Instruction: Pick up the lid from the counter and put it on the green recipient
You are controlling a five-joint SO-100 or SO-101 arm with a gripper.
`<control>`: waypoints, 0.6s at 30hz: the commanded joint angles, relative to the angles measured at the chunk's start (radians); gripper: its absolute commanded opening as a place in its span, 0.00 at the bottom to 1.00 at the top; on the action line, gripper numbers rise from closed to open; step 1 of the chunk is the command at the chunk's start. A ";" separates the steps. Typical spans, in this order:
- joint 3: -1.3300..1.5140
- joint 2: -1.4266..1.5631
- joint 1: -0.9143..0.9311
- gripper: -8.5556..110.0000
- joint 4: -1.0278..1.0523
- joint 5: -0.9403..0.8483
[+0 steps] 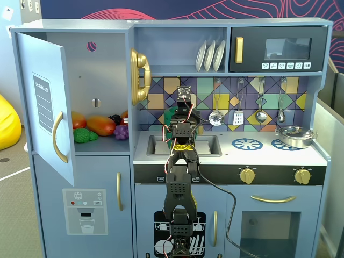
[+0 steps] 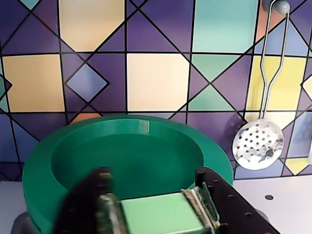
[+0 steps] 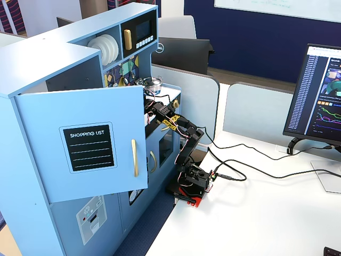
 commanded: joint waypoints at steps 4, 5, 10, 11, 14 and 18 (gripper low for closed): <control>-0.028 0.080 -0.014 0.39 -0.075 -0.023; -0.034 0.087 -0.018 0.40 -0.075 -0.032; -0.071 0.126 -0.011 0.41 -0.077 -0.081; -0.080 0.138 -0.008 0.41 -0.074 -0.084; -0.124 0.192 -0.002 0.41 -0.011 -0.084; -0.115 0.339 0.015 0.40 0.140 -0.081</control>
